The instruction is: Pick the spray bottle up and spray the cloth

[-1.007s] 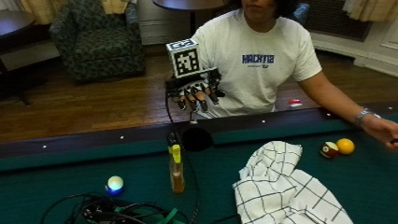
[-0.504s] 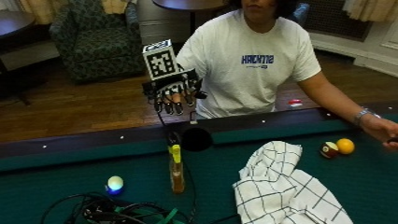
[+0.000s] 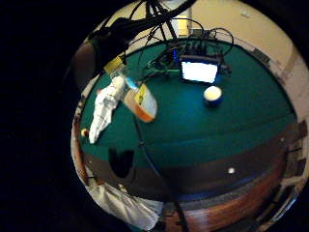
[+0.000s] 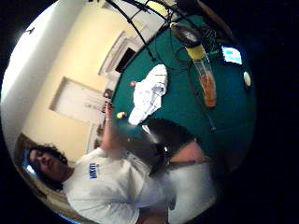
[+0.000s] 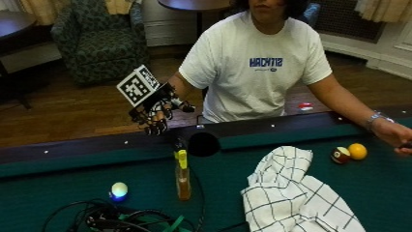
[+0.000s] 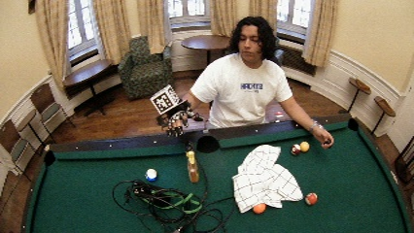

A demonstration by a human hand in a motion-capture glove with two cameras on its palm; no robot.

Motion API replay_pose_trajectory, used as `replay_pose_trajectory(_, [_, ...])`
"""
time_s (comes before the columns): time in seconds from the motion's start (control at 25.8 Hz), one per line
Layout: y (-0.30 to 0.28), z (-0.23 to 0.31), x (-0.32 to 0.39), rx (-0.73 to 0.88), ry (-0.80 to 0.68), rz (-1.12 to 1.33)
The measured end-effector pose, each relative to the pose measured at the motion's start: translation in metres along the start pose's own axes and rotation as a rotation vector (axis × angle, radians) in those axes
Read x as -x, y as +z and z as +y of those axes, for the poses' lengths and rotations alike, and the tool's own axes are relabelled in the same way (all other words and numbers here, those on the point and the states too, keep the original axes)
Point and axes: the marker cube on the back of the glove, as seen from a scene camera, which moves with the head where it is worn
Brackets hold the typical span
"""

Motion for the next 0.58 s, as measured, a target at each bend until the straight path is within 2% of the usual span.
replay_pose_trajectory(0.19, [0.015, 0.006, -0.015, -0.046, 0.086, -0.272])
replay_pose_trajectory(0.58, [0.037, 0.01, -0.032, -0.139, 0.187, -0.373])
